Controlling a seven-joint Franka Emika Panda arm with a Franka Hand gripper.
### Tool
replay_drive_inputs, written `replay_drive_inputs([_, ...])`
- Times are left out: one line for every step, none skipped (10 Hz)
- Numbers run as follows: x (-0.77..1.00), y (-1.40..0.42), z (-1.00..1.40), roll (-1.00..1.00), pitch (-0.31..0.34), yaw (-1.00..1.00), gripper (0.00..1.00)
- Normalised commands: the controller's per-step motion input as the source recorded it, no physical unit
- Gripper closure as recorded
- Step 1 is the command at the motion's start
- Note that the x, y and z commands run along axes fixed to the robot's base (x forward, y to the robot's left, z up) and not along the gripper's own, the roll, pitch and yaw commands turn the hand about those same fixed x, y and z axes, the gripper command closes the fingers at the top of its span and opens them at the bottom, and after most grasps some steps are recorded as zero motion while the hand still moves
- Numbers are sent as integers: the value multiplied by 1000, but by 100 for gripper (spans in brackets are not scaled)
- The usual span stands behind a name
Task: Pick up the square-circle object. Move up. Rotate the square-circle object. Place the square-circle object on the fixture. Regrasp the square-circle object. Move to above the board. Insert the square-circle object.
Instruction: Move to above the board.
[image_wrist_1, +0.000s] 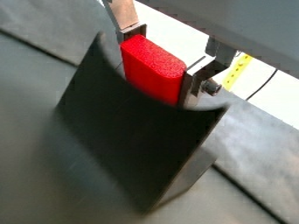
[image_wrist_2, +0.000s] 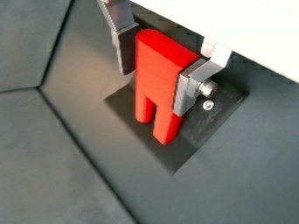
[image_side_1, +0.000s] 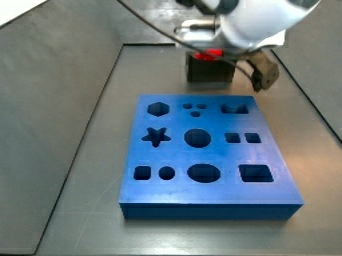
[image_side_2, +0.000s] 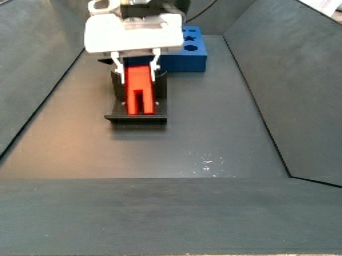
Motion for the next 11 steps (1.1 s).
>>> replay_drive_inputs([-8,104,1000,-17,152,189,100])
replay_drive_inputs([-7,98,1000,-32,94,196,100])
replay_drive_inputs([-7,94,1000,-36,55,190,100])
replay_drive_inputs([-7,91,1000,-35,20,176,100])
replay_drive_inputs([-7,86,1000,-33,-21,148,100])
replay_drive_inputs([-8,80,1000,-33,-43,118,100])
replay_drive_inputs([-10,75,1000,-32,-58,86,100])
replay_drive_inputs([-15,70,1000,-39,-65,45,100])
replay_drive_inputs([-17,67,1000,-43,-68,30,100])
replay_drive_inputs([-26,62,1000,-43,-58,-2,100])
replay_drive_inputs([-34,52,1000,-53,-45,-28,100])
